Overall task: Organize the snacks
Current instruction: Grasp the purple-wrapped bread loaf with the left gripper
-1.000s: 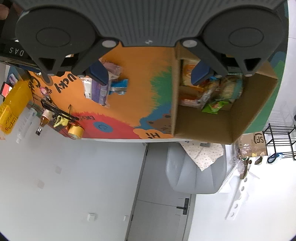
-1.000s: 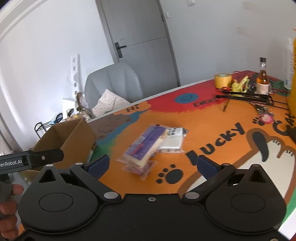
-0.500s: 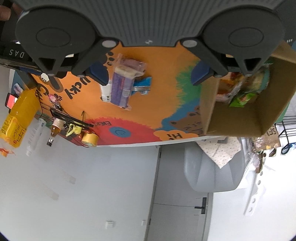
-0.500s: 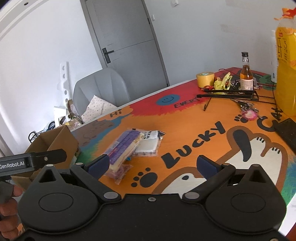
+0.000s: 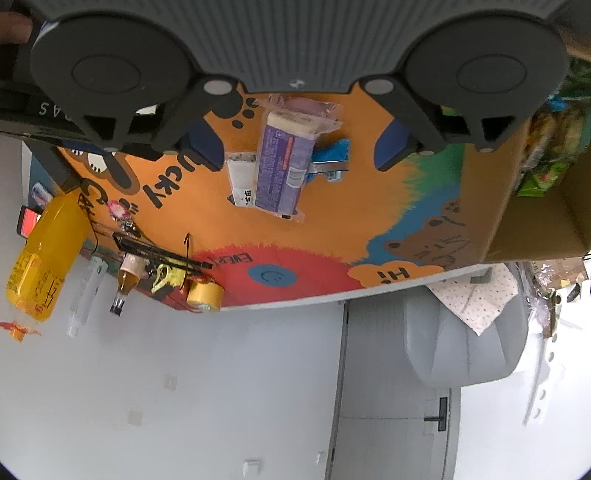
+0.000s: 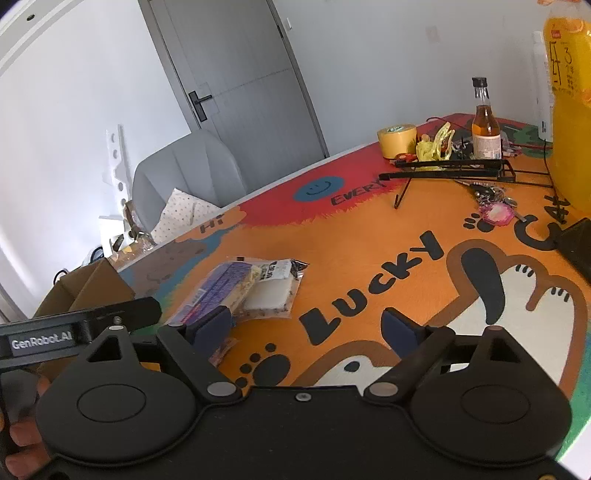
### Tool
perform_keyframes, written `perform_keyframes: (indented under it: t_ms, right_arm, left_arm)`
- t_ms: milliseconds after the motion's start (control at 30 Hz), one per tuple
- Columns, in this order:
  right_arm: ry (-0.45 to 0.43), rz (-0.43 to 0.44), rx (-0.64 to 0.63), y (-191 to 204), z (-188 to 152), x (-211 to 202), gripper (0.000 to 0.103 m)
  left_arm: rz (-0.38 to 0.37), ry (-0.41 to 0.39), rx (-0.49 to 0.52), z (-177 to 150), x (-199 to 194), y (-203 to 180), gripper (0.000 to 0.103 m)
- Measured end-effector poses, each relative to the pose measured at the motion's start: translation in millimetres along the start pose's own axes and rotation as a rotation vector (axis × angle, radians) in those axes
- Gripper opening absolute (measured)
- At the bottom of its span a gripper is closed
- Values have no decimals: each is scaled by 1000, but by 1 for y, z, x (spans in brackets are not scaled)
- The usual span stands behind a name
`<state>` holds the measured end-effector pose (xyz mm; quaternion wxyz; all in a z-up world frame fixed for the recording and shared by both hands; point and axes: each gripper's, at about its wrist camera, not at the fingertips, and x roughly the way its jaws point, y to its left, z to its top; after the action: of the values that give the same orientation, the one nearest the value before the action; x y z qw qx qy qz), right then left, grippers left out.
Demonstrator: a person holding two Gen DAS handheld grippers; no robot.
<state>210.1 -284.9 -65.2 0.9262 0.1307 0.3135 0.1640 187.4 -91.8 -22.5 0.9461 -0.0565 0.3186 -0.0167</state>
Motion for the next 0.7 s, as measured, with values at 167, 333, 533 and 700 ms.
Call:
perform_keyframes:
  t_ms: [167, 333, 533, 700]
  right_arm:
    - [25, 9, 15, -8, 3, 15, 81]
    - [44, 26, 8, -10, 4, 28, 79]
    - [65, 43, -1, -11, 5, 42, 79]
    - [82, 35, 9, -10, 6, 55, 79]
  left_arm:
    - [-3, 36, 9, 2, 23, -4, 83]
    - [-6, 68, 20, 1, 44, -7, 78]
    - [-9, 110, 4, -2, 67, -4, 63]
    - [-27, 139, -8, -2, 77, 1, 35]
